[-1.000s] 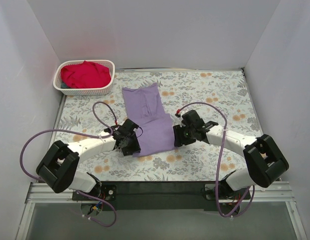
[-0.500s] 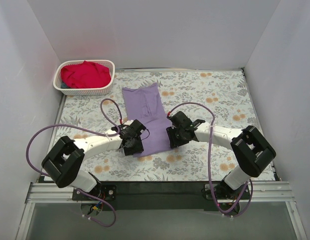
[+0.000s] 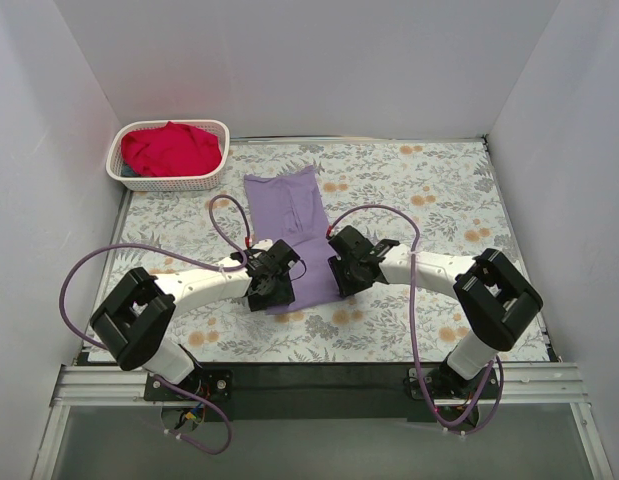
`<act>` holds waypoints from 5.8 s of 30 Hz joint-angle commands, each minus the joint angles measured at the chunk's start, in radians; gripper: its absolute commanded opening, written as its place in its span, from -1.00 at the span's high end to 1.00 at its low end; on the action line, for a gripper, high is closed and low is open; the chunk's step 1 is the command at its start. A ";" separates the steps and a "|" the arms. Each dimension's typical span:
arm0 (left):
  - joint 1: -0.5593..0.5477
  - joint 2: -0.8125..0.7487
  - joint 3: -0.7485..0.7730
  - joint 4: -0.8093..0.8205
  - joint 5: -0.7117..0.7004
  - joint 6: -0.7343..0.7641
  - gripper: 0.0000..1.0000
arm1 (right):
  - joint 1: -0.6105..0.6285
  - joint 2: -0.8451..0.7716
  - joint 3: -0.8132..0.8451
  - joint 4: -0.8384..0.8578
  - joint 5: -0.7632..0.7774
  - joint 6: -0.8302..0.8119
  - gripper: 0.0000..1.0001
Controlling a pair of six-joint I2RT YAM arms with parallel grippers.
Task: Fold and stack the t-shirts
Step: Fold the tshirt
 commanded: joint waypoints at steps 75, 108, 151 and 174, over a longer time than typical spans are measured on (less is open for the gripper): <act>0.314 -0.342 0.068 0.066 -0.219 0.251 1.00 | -0.010 0.135 0.721 -0.267 0.101 -0.339 0.97; 0.414 0.127 0.148 0.369 -0.110 0.310 1.00 | -0.178 0.396 0.593 0.084 -0.046 -0.298 0.97; 0.428 0.001 0.108 0.314 -0.242 0.248 0.29 | -0.202 0.315 0.606 0.129 -0.109 -0.301 0.24; 0.325 -0.003 0.069 0.387 -0.047 0.241 0.65 | -0.193 0.278 0.496 0.143 -0.253 -0.370 0.38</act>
